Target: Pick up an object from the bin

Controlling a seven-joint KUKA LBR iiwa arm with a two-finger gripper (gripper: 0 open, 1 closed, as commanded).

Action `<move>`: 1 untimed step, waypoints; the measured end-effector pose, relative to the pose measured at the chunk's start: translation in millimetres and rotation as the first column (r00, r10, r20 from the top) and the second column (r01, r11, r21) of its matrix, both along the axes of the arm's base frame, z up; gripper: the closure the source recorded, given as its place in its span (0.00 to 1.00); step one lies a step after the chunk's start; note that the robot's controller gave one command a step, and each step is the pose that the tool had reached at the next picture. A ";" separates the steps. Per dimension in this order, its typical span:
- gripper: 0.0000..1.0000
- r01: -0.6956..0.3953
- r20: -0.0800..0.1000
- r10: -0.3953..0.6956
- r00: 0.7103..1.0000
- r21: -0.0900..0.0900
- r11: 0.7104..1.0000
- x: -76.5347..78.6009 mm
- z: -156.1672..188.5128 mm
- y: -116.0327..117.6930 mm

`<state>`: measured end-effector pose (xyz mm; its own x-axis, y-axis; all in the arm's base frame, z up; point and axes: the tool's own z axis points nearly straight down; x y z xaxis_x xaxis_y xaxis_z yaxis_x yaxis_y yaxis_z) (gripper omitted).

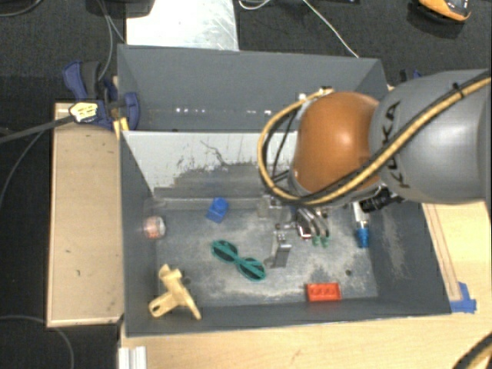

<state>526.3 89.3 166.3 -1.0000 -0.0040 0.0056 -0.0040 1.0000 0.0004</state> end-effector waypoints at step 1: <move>0.00 0.003 0.008 -0.003 1.000 0.001 1.000 1.8 4.6 -0.5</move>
Offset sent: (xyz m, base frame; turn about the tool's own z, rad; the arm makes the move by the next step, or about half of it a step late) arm -0.0122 0.0317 -0.0783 -0.0698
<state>528.0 88.8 170.9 -1.0000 -0.0006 -0.0024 -0.0007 1.0000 0.0011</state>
